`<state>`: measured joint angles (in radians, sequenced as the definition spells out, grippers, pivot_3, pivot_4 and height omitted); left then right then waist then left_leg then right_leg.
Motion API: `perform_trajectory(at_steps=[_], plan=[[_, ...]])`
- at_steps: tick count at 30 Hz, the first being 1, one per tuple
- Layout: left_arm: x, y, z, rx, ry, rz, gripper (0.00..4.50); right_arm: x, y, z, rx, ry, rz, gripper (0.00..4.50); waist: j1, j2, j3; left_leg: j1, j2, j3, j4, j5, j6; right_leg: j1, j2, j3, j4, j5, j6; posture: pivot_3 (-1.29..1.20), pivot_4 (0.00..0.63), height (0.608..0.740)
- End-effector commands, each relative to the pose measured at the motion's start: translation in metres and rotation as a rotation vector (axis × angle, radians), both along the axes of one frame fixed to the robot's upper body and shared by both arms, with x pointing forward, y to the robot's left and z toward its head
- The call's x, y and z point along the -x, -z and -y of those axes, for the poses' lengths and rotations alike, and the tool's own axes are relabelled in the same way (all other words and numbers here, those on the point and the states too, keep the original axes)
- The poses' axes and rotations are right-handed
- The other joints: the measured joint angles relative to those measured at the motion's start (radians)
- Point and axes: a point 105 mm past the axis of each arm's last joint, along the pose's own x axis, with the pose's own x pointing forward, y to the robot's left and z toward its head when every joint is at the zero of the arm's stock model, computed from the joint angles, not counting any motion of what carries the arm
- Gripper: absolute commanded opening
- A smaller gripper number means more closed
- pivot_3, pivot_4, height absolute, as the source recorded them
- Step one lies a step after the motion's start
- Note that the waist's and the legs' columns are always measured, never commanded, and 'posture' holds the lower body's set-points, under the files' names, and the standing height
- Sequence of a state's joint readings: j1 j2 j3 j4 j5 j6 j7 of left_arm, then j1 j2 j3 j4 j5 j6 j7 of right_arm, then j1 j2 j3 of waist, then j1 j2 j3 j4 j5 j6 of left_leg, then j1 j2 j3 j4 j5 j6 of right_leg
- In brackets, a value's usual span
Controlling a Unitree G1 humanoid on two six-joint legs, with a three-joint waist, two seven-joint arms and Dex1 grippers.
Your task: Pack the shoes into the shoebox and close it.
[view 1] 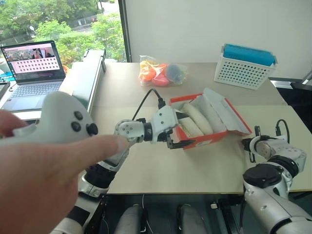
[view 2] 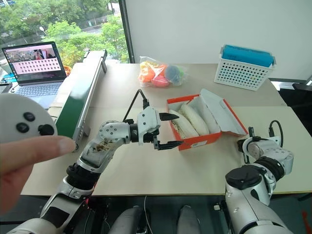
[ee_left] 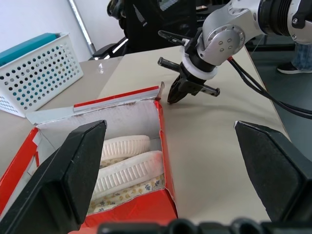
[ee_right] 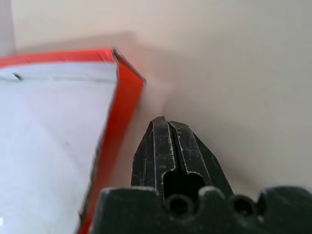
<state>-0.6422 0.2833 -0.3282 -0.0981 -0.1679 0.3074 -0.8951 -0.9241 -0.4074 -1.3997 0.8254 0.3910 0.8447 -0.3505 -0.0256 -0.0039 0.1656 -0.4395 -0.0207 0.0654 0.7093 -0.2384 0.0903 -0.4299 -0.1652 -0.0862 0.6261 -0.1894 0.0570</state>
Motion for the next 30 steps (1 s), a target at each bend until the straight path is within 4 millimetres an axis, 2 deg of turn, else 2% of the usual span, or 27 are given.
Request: perform_trajectory(at_steps=[1,5,10,13,16,17,18,19,21,23,27,28,30], plan=[[-0.001,-0.015,0.001,0.038,0.001,0.043,4.5,-0.012,0.002,-0.009,-0.071,0.022,0.041,0.05,-0.004,0.0,0.0,0.0,0.0,0.0,0.0,0.0,0.0,0.0,0.0,0.0,0.0,0.0,0.0,0.0,0.15,0.699],[-0.001,-0.016,0.003,0.044,0.001,0.044,4.5,-0.017,0.004,-0.01,-0.112,0.054,0.076,0.05,-0.013,-0.003,0.001,0.001,0.001,0.0,0.0,0.0,0.001,0.002,0.0,-0.001,-0.002,0.0,0.0,0.0,0.15,0.699],[-0.002,-0.016,0.002,0.04,-0.002,0.044,4.5,-0.027,-0.009,-0.009,-0.093,0.06,0.179,0.05,-0.019,-0.004,0.001,0.002,0.001,0.0,0.0,-0.001,0.001,0.004,0.0,0.0,-0.003,0.0,0.0,0.0,0.15,0.699],[-0.002,-0.016,0.001,0.037,-0.001,0.043,4.5,-0.038,-0.036,-0.005,-0.062,0.067,0.34,0.05,-0.017,-0.003,0.003,0.002,0.001,0.0,0.0,-0.001,0.001,0.003,0.0,0.0,-0.003,0.0,0.0,0.0,0.15,0.699],[-0.002,-0.016,0.0,0.032,0.0,0.042,4.5,-0.042,-0.057,0.004,-0.004,0.111,0.427,0.05,-0.014,-0.003,0.003,0.001,0.001,0.0,0.0,-0.001,0.002,0.003,0.0,0.0,-0.003,0.0,0.0,0.0,0.15,0.699],[-0.002,-0.016,0.0,0.03,0.001,0.043,4.5,-0.042,-0.068,0.007,0.032,0.126,0.465,0.05,-0.012,-0.002,0.003,0.001,0.001,0.0,0.0,-0.001,0.002,0.003,0.0,0.0,-0.003,0.0,0.0,0.0,0.15,0.699],[-0.002,-0.016,0.0,0.029,0.003,0.042,4.5,-0.043,-0.089,0.005,0.099,0.106,0.525,0.05,-0.011,-0.002,0.003,0.0,0.001,0.0,0.0,-0.001,0.002,0.003,-0.001,0.0,-0.003,0.0,0.001,0.0,0.15,0.699],[-0.001,-0.017,0.0,0.028,0.003,0.043,4.5,-0.042,-0.109,0.0,0.163,0.091,0.585,0.05,-0.01,-0.001,0.004,0.0,0.001,0.0,0.0,-0.001,0.002,0.002,-0.001,0.0,-0.002,0.0,0.001,0.0,0.15,0.699],[-0.001,-0.017,-0.001,0.027,0.001,0.042,4.5,-0.031,-0.151,-0.023,0.29,0.027,0.729,0.05,-0.009,0.002,0.005,0.0,0.001,0.0,0.0,-0.001,0.002,0.0,-0.001,0.0,0.0,0.0,0.001,0.0,0.15,0.699],[-0.001,-0.017,-0.003,0.025,-0.005,0.04,4.5,-0.017,-0.175,-0.045,0.36,-0.028,0.827,0.05,-0.007,0.002,0.005,-0.002,0.001,0.0,0.0,-0.001,0.001,-0.004,-0.001,0.002,0.003,0.0,0.001,0.0,0.15,0.699],[-0.001,-0.02,-0.006,0.03,-0.028,0.032,4.5,0.008,-0.208,-0.094,0.588,-0.261,0.951,0.05,0.005,0.002,0.005,-0.003,0.0,0.0,-0.001,0.0,-0.001,-0.006,0.0,0.003,0.005,0.0,0.001,0.0,0.15,0.699],[-0.003,-0.022,-0.009,0.034,-0.048,0.03,4.5,0.015,-0.213,-0.114,0.682,-0.391,0.968,0.05,0.009,0.002,0.005,-0.003,0.0,0.001,-0.001,0.0,-0.001,-0.006,0.0,0.003,0.004,0.0,0.001,0.0,0.15,0.699],[-0.006,-0.025,-0.014,0.044,-0.083,0.024,4.5,0.024,-0.212,-0.141,0.78,-0.568,0.973,0.05,0.012,0.003,0.006,-0.003,0.0,0.001,0.0,0.0,0.0,-0.006,0.0,0.004,0.003,0.0,0.001,0.0,0.15,0.699]])
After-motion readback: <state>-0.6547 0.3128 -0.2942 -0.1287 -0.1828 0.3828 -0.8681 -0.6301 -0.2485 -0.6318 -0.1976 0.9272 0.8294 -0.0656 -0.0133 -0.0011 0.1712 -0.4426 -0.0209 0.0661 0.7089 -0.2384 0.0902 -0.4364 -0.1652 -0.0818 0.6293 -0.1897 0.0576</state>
